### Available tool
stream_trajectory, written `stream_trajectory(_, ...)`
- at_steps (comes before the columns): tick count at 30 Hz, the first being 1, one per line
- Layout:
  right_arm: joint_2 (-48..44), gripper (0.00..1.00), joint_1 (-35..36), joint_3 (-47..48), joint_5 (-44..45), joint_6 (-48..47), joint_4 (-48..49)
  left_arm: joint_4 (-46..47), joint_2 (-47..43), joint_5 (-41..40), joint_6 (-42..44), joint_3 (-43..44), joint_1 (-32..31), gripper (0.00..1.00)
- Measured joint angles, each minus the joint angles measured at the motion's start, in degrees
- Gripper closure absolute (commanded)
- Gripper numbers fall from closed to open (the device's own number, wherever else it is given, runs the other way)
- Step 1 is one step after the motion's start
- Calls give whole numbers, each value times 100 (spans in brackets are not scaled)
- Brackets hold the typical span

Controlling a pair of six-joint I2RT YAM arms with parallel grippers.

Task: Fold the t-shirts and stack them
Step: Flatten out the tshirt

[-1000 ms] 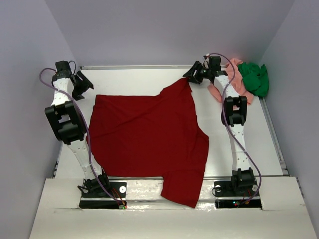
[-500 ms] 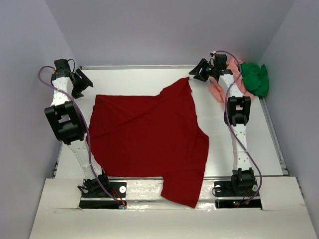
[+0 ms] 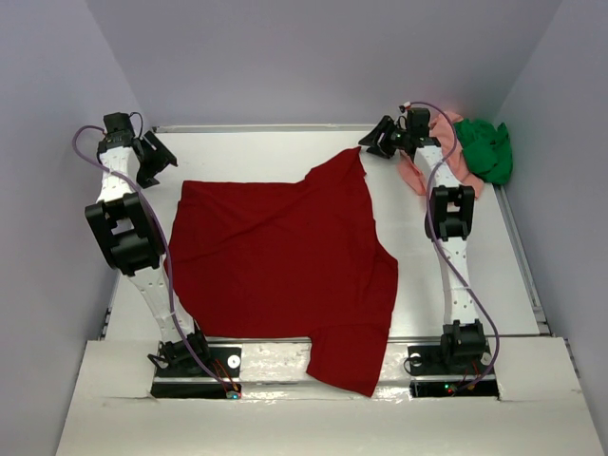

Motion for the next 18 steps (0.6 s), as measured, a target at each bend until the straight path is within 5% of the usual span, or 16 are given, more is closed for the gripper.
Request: stream_trajectory(18, 81, 47, 35, 2, -125, 407, 221, 0, 0, -22, 13, 0, -2, 20)
